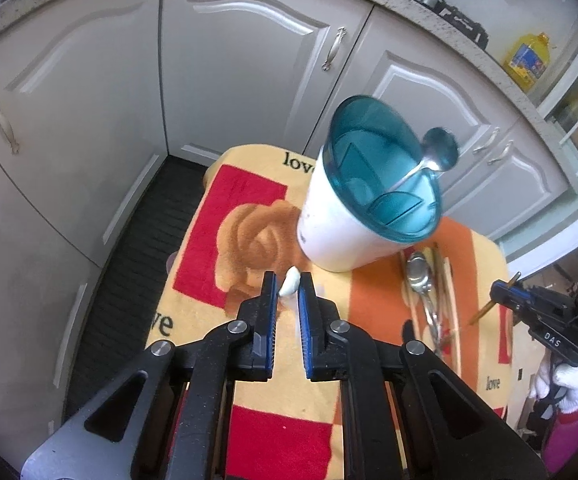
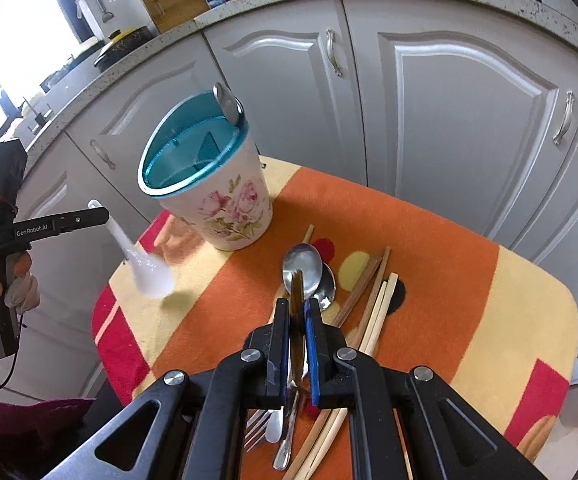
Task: Organize utensils
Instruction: 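Carry the gold fork into the floral cup and open the right gripper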
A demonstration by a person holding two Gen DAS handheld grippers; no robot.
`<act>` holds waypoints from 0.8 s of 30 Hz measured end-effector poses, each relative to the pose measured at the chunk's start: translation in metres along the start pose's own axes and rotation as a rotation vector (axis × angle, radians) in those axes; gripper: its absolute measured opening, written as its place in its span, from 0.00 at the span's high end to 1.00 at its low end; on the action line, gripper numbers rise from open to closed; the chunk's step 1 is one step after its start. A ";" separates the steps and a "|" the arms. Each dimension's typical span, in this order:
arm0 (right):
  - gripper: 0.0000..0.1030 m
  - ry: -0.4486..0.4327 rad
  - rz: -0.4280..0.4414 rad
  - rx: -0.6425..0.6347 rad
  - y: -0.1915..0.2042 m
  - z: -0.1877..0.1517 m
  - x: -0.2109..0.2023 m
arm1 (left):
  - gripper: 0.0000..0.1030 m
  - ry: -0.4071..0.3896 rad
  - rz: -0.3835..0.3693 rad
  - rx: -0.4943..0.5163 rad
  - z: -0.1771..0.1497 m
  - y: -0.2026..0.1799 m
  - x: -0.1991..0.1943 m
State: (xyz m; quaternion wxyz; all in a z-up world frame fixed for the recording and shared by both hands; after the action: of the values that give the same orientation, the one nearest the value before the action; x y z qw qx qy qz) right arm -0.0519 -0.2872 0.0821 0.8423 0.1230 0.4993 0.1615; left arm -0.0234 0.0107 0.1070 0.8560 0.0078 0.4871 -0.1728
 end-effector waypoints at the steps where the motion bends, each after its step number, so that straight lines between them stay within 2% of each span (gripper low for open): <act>1: 0.93 -0.002 0.003 -0.005 0.001 0.001 -0.002 | 0.94 -0.005 0.000 0.005 0.001 -0.002 -0.004; 12: 0.93 -0.066 0.035 -0.037 0.021 0.011 -0.029 | 0.94 -0.041 -0.016 0.030 0.008 -0.006 -0.046; 16: 0.93 -0.096 0.051 -0.057 0.032 0.018 -0.041 | 0.94 -0.063 0.000 0.055 0.015 -0.003 -0.074; 20: 0.93 -0.132 0.073 -0.074 0.044 0.030 -0.053 | 0.94 -0.110 -0.005 0.065 0.032 0.000 -0.102; 24: 0.93 -0.171 0.088 -0.091 0.058 0.048 -0.062 | 0.94 -0.145 0.008 0.095 0.053 -0.008 -0.109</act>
State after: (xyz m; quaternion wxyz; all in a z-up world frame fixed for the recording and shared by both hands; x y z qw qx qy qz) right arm -0.0466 -0.2606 0.1761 0.8788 0.1195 0.4117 0.2096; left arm -0.0331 0.0247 0.2272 0.8883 0.0381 0.4152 -0.1925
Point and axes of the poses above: each gripper's, at about its wrist camera, not at the fingertips, and x roughly the way its jaws point, y to its left, z to its top, the point moved 2 cm from there along x, roughly the way its jaws point, and after that the axes turned 12 degrees about x, right-handed, at the moved point
